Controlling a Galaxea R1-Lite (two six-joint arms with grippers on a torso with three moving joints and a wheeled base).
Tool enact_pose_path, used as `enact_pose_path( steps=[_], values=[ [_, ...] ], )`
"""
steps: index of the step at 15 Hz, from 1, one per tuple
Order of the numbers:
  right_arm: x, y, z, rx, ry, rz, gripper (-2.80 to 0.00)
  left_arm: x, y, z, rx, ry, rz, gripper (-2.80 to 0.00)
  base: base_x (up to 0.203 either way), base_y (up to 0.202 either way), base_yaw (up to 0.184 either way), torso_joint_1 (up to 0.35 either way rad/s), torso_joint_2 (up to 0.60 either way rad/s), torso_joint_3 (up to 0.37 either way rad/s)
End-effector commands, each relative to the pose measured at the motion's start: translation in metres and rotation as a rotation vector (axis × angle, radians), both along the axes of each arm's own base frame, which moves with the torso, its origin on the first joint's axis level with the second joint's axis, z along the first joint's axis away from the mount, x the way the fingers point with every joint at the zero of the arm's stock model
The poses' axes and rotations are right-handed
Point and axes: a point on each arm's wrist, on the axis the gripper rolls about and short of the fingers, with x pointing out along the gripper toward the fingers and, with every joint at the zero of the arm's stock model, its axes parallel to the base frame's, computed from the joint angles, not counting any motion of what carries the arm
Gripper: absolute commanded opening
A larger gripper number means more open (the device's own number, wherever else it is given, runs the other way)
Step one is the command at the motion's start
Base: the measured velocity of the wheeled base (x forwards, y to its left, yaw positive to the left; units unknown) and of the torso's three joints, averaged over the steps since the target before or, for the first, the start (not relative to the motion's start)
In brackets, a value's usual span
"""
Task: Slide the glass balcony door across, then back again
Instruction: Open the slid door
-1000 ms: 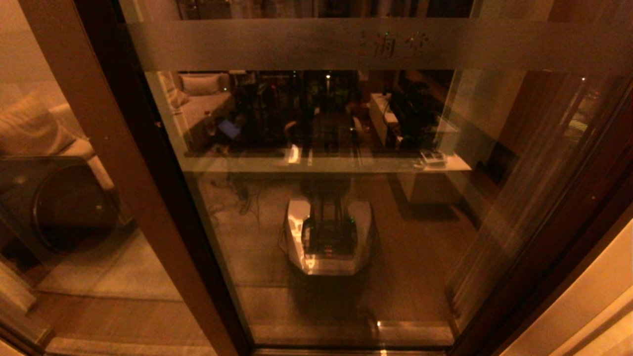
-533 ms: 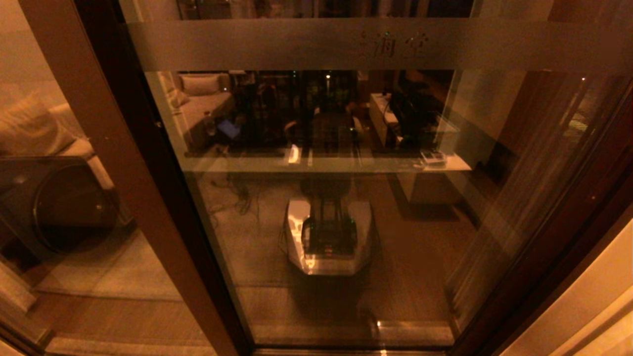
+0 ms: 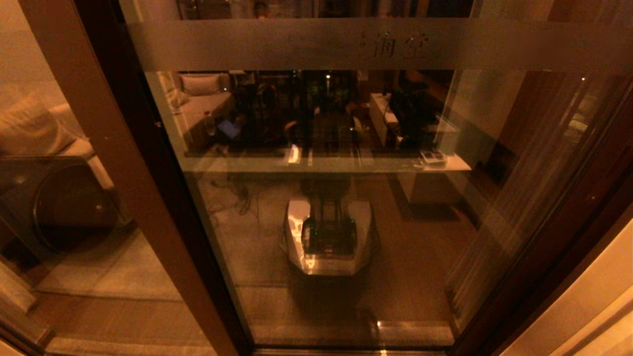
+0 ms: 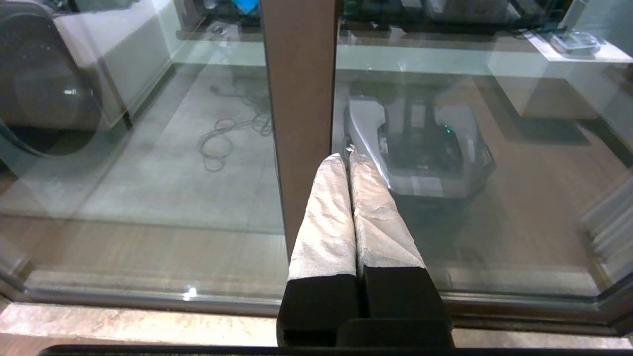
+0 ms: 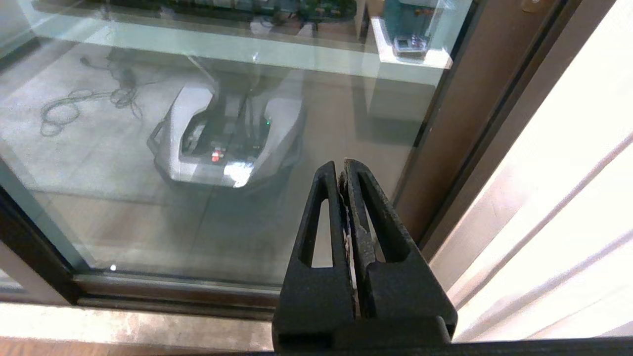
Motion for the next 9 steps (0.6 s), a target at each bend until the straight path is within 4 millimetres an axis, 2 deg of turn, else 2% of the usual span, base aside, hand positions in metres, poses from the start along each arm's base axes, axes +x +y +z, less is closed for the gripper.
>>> enact_pose_path(
  steps=[1, 3, 6, 9],
  values=[
    [-0.003, 0.000, 0.015, 0.003, -0.034, 0.001, -2.80, 0.000, 0.000, 0.000, 0.000, 0.000, 0.000, -2.80, 0.000, 0.000, 0.000, 0.000, 0.00, 0.000],
    [-0.003, 0.000, 0.051, 0.053, -0.030, 0.011, -2.80, 0.000, 0.000, 0.000, 0.000, 0.000, 0.000, -2.80, 0.000, 0.000, 0.000, 0.000, 0.00, 0.000],
    [0.015, 0.000, 0.092, 0.160, 0.041, 0.017, -2.80, 0.000, 0.000, 0.000, 0.000, 0.000, 0.000, -2.80, 0.000, 0.000, 0.000, 0.000, 0.00, 0.000],
    [0.038, 0.000, 0.136, 0.186, 0.072, 0.009, -2.80, 0.000, 0.000, 0.000, 0.000, 0.000, 0.000, -2.80, 0.000, 0.000, 0.000, 0.000, 0.00, 0.000]
  ],
)
